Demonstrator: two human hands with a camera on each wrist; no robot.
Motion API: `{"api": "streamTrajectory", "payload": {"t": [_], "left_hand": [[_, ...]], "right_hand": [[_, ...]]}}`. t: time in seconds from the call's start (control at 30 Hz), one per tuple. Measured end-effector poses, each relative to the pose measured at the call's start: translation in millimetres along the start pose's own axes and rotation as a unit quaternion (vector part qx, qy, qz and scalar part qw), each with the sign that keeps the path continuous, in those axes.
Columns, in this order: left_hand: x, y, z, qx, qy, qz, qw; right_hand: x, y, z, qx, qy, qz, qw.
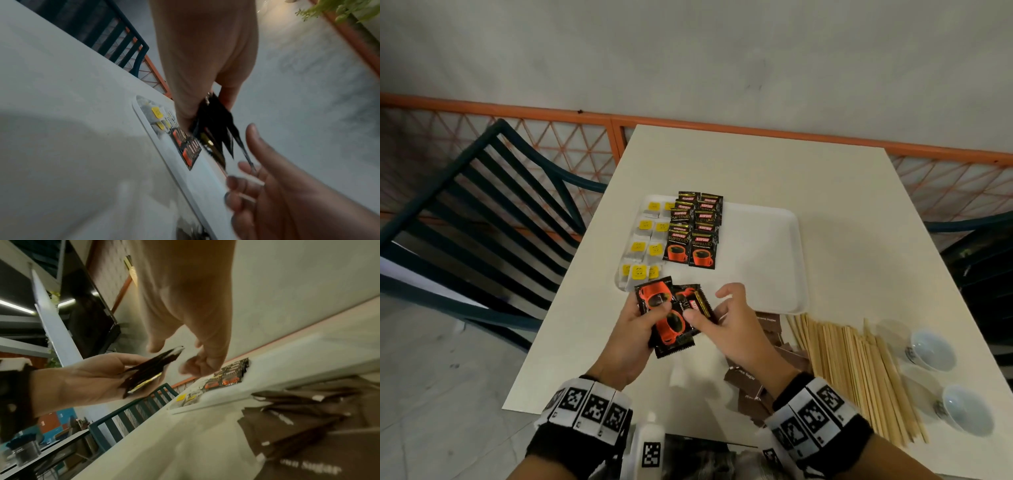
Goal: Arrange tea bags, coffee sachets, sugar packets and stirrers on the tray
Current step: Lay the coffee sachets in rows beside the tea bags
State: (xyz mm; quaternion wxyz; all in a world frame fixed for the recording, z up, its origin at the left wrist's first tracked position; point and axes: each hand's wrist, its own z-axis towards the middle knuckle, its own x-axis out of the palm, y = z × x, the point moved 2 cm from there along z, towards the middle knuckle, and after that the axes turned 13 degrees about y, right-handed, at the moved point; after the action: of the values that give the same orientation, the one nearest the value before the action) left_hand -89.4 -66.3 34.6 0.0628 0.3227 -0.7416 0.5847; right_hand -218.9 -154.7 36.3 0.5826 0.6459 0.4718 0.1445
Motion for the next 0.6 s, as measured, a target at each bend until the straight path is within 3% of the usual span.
{"api": "streamTrajectory", "payload": {"t": [0.1, 0.2, 0.33, 0.43, 0.6], "left_hand": [[-10.8, -12.8, 4.5, 0.022, -0.007, -0.02, 1.0], [-20.3, -23.1, 8.8, 0.008, 0.013, -0.017, 1.0], [-41.6, -37.5, 15.2, -0.026, 0.055, -0.027, 0.998], [-56.9, -46.0, 21.9, -0.042, 0.054, -0.02, 0.997], [-82.1, -60.1, 33.6, -0.051, 0.031, 0.006, 0.998]], "right_hand": [[16.5, -5.0, 4.5, 0.052, 0.119, 0.013, 0.991], [26.8, -0.2, 19.1, 0.048, 0.152, 0.08, 0.984], [30.0, 8.2, 39.9, 0.063, 0.119, 0.228, 0.964], [31.3, 12.9, 51.3, 0.063, 0.089, 0.263, 0.959], [16.8, 8.6, 77.2, 0.104, -0.032, 0.27, 0.957]]}}
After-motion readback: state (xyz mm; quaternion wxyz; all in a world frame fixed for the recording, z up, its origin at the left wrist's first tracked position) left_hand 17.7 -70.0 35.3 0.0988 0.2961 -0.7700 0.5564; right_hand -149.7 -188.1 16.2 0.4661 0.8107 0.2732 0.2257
